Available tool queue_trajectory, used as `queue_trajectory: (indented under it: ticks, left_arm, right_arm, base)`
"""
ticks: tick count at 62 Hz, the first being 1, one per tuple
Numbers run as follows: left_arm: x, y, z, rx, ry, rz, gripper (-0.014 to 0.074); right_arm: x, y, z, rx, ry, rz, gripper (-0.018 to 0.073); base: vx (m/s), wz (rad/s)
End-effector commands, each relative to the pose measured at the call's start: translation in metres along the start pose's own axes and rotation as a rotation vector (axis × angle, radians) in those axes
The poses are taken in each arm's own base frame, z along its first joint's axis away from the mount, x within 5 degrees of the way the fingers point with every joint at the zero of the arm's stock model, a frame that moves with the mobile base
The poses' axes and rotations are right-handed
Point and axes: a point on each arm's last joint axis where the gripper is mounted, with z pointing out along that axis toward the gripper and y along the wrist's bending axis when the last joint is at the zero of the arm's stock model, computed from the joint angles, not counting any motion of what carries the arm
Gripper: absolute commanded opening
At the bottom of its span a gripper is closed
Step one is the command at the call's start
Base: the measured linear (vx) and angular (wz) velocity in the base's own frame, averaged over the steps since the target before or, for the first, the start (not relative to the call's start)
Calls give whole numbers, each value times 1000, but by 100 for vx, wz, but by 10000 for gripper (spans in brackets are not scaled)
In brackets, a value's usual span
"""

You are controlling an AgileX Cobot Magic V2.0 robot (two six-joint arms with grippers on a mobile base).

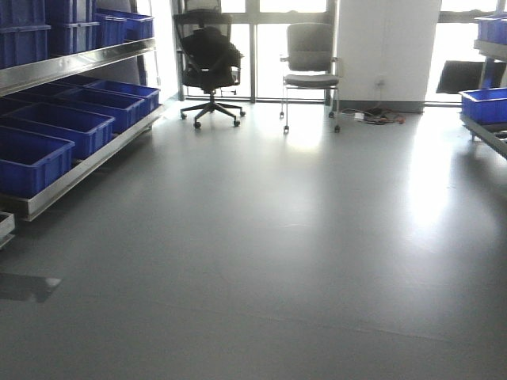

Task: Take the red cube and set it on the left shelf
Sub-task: 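Drive the base to the shelf rack of blue bins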

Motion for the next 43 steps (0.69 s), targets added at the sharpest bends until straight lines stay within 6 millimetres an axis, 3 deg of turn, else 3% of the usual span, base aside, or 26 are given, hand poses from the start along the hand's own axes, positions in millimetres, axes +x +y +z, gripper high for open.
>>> queue_trajectory:
  ticks: [1, 43]
  left_arm:
    - [-1, 0, 1, -4, -64, -5, 106]
    - [-1, 0, 1, -4, -64, -5, 106]
  right_arm:
    - [-17, 1, 0, -6, -106, -20, 57]
    - [-17, 1, 0, -6, -106, -20, 57]
  base:
    - [62, 31]
    - [60, 47]
